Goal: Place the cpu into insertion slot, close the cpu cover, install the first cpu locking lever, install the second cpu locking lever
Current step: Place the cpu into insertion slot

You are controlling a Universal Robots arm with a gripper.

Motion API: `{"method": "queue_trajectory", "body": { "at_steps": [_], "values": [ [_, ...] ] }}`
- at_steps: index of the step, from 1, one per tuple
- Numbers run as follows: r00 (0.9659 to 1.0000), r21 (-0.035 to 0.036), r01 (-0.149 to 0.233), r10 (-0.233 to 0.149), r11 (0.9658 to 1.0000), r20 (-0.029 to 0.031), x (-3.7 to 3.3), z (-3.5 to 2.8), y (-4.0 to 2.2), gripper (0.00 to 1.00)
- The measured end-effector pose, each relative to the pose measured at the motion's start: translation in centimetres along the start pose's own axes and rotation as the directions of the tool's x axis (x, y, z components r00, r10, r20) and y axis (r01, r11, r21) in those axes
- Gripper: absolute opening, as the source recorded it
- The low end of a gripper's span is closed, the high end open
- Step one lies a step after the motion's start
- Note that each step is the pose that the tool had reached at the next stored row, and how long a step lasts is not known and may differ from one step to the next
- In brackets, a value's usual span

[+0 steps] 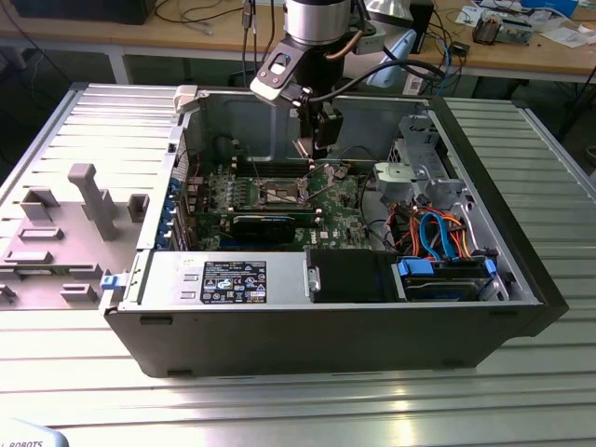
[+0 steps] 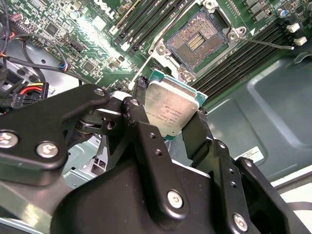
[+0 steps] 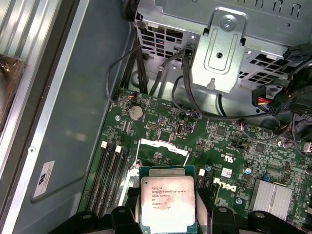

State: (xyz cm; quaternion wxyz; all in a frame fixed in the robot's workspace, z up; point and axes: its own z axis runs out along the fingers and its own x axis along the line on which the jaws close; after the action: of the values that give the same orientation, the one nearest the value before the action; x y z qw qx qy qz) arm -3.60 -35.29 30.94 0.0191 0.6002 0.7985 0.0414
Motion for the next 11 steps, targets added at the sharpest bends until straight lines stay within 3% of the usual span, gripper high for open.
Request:
{"method": "queue_trajectory", "body": {
  "at_steps": [11],
  "values": [
    [1.0,-0.0001,-0.006,0.006,1.0,0.0006,0.0,0.03,0.0,0.54]
  ]
}}
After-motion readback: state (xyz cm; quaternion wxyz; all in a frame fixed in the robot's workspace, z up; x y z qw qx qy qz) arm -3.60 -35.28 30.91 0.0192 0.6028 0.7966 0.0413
